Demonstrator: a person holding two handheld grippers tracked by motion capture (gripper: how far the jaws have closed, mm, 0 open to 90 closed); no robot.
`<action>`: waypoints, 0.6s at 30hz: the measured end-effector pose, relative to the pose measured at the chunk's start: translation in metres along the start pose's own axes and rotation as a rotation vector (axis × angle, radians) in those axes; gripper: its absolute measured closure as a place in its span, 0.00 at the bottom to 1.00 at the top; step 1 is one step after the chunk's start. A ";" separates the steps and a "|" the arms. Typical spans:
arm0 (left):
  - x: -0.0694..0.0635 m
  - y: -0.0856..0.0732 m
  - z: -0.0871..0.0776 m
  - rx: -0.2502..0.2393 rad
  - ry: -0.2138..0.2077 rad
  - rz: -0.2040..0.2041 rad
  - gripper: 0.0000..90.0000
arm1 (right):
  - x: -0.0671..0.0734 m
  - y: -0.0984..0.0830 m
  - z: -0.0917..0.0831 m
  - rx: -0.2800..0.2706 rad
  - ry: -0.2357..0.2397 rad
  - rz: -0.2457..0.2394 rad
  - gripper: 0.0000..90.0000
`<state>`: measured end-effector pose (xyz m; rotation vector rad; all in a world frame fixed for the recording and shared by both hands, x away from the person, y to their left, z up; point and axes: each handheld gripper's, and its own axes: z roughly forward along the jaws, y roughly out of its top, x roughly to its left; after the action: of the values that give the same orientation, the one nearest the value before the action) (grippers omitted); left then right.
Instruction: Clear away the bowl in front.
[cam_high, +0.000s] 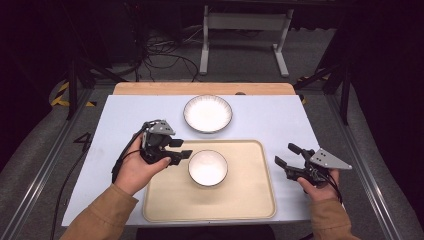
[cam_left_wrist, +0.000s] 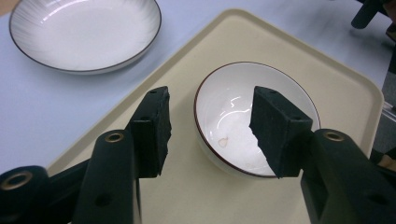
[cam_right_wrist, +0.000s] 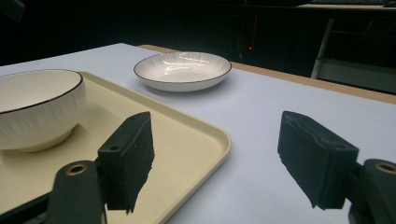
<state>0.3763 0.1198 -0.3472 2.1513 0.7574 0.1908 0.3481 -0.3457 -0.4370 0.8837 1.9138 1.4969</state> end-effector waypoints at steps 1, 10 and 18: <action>0.001 -0.002 -0.002 -0.006 -0.003 0.001 0.54 | 0.000 0.000 0.001 0.001 0.001 0.001 0.31; 0.007 -0.024 -0.015 -0.071 0.051 0.005 0.40 | 0.000 0.002 0.005 -0.001 0.011 -0.003 0.31; 0.012 -0.040 -0.025 -0.159 0.082 0.034 0.27 | 0.000 0.002 0.005 -0.004 0.011 -0.001 0.31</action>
<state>0.3584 0.1624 -0.3622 2.0159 0.7277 0.3476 0.3523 -0.3428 -0.4358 0.8747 1.9177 1.5079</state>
